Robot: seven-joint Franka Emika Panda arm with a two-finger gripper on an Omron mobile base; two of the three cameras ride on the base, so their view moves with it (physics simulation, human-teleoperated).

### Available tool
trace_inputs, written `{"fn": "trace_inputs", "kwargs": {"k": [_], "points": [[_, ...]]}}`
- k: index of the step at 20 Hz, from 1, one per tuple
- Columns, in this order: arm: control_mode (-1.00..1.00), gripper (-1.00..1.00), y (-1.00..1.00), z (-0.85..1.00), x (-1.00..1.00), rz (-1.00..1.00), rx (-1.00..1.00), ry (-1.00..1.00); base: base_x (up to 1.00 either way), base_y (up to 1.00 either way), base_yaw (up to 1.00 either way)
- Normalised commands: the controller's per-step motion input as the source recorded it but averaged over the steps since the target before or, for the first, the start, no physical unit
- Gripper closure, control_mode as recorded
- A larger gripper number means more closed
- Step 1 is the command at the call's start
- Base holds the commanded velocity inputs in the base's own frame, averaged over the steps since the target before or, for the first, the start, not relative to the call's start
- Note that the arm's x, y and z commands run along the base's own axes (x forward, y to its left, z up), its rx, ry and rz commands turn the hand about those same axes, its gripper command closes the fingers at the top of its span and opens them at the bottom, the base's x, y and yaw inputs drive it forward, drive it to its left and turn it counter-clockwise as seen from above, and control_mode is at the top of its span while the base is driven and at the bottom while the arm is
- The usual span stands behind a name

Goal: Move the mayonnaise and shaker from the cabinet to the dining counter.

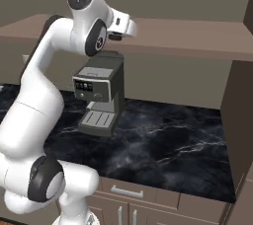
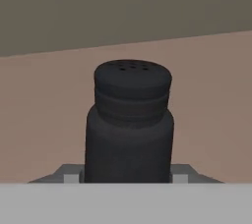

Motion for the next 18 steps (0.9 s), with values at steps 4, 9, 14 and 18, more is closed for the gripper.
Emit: {"fn": "trace_inputs", "kwargs": {"k": [4, 9, 14, 18], "points": [[-1.0, 1.0, 0.49, 0.0, -1.0, 0.0, 0.0, -0.25, 0.0, 0.0, 0.0], [-1.0, 1.0, 0.45, 0.17, -1.0, 0.0, 0.0, -0.03, 0.0, 0.0, 0.0], [-1.0, 1.0, 0.34, 0.15, -1.0, 0.0, 0.0, 0.0, 0.0, 0.0, 0.0], [-1.0, 1.0, 0.11, 0.0, -0.68, 0.06, 0.0, 0.05, 0.0, 0.0, 0.0]]}}
